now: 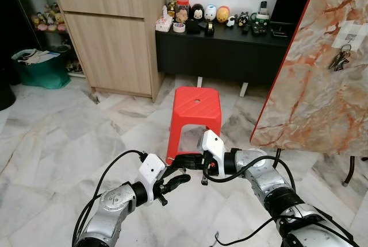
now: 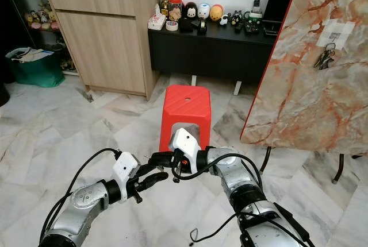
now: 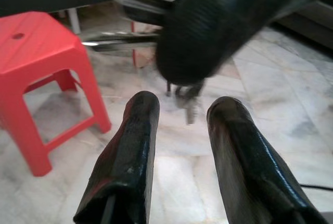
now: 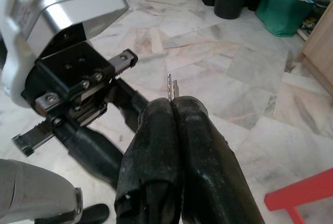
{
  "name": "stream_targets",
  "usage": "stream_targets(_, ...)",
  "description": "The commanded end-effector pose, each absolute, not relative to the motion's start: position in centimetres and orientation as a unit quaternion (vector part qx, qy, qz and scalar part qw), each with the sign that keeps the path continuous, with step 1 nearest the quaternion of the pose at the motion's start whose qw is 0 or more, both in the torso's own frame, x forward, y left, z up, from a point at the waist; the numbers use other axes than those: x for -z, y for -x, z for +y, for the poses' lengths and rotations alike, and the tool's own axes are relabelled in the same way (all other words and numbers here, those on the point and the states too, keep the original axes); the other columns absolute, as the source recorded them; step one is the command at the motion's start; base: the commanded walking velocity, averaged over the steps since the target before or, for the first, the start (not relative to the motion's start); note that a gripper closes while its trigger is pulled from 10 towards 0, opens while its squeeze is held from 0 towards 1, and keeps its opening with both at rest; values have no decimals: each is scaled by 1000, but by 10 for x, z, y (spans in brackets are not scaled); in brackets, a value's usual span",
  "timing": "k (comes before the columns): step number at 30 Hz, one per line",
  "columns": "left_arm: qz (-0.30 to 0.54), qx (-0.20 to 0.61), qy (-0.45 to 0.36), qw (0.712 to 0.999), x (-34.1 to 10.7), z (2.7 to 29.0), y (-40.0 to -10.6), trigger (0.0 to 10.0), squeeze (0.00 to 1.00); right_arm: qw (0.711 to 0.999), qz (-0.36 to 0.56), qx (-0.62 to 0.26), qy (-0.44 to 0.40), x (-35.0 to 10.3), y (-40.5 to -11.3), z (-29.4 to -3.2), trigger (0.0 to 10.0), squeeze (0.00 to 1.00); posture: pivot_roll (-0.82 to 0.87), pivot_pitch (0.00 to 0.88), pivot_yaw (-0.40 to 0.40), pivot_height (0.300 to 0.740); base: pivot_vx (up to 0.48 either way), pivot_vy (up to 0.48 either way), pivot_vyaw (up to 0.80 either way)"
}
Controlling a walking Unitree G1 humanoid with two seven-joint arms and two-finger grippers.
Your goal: Hang keys on a hook
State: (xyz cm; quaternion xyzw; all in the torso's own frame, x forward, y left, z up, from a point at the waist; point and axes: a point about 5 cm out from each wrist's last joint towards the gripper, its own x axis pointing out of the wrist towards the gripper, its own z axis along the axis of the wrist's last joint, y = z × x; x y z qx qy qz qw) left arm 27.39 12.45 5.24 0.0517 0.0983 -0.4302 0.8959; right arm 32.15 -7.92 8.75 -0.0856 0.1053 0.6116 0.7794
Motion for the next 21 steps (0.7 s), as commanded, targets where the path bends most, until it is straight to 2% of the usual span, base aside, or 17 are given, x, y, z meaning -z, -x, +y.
stream_targets(1, 101, 438, -45, 892, -53, 121, -273, 3255, 0, 780, 93, -613, 92, -95, -325, -78, 0, 0, 126, 0, -103, 740, 0, 0, 0)
stream_targets(2, 101, 438, -45, 892, -53, 121, -273, 3255, 0, 780, 93, -613, 92, -95, -325, -78, 0, 0, 126, 0, -103, 740, 0, 0, 0)
stream_targets(3, 101, 440, -47, 891, -53, 121, -273, 1059, 0, 779, 93, -613, 92, -95, -325, -79, 0, 0, 126, 0, -103, 740, 0, 0, 0)
stream_targets(4, 101, 442, -47, 890, -53, 120, -273, 275, 0, 779, 94, -613, 93, -95, -325, -79, 0, 0, 126, 0, -103, 740, 0, 0, 0)
stream_targets(6, 100, 443, -45, 890, -53, 120, -273, 0, 0, 779, 95, -613, 93, -94, -325, -79, 0, 0, 127, 0, -102, 740, 0, 0, 0)
stream_targets(16, 90, 453, -26, 887, -58, 114, -273, 196, 0, 780, 96, -612, 92, -93, -324, -78, 0, 0, 127, 0, -99, 740, 0, 0, 0)
stream_targets(17, 90, 453, -26, 886, -58, 114, -273, 2627, 0, 780, 96, -612, 92, -93, -324, -78, 0, 0, 127, 0, -99, 740, 0, 0, 0)
stream_targets(18, 89, 454, -24, 886, -58, 113, -273, 5882, 0, 780, 96, -612, 91, -93, -324, -78, 0, 0, 127, 0, -99, 740, 0, 0, 0)
stream_targets(19, 87, 455, -22, 886, -59, 112, -274, 9725, 0, 780, 95, -611, 91, -93, -324, -78, 0, 0, 127, 0, -99, 740, 0, 0, 0)
stream_targets(21, 87, 456, -20, 886, -59, 111, -273, 10000, 0, 781, 95, -611, 91, -93, -324, -78, 0, 0, 126, 0, -98, 740, 0, 0, 0)
